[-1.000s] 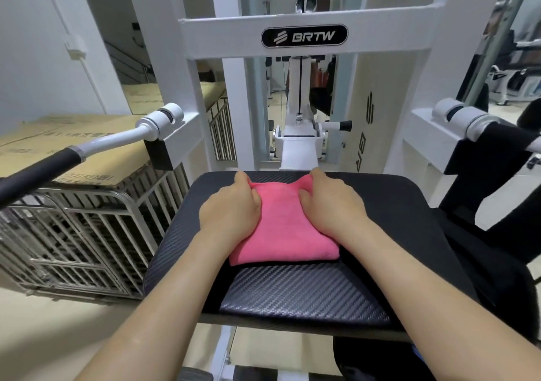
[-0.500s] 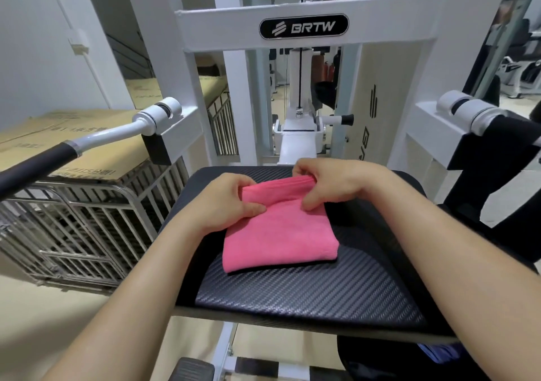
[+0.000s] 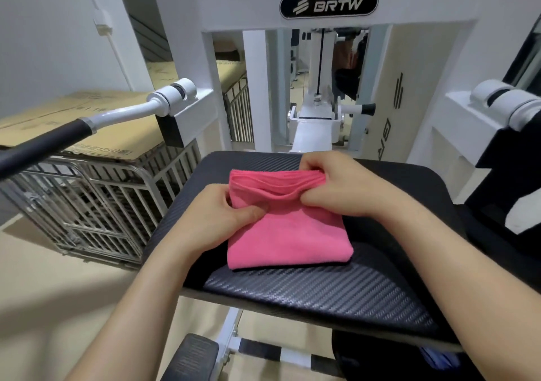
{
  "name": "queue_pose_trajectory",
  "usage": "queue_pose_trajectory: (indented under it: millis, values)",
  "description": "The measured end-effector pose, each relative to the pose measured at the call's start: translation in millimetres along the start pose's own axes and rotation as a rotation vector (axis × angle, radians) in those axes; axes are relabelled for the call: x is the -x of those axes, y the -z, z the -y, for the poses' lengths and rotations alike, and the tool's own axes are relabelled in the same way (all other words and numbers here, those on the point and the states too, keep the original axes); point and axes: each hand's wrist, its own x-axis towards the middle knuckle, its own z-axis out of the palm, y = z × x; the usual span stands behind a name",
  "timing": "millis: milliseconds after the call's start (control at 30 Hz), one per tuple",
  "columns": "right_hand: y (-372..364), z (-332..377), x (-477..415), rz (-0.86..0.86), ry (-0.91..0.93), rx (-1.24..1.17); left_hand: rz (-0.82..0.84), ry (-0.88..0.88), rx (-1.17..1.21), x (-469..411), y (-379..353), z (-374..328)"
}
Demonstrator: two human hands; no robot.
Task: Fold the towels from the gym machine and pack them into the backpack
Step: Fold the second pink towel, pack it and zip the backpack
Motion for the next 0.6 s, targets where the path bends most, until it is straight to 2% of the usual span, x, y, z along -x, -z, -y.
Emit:
queue_pose_trajectory:
  millis: [67,133,200,300,467,600]
  values:
    - [9,6,14,0.159,-0.048,-0.111,0.066,-0.009,0.181,12,1,-1]
    - [20,16,33,0.296,0.005,-0.005,0.125,-0.105,0.283,24,1,-8]
    - [23,36,55,0.315,0.078,0.090,0.194,-0.253,0.253,37,-1,-20]
    - [20,58,93,0.235,0.102,-0.003,0.315,-0.383,0.284,61,-11,-39]
    - [24,38,176,0.181,-0.106,-0.190,0.393,-0.252,0.457,103,-56,-37]
    - [26,-4,243,0.169,-0.335,-0.219,0.556,-0.169,0.338,133,-105,-9]
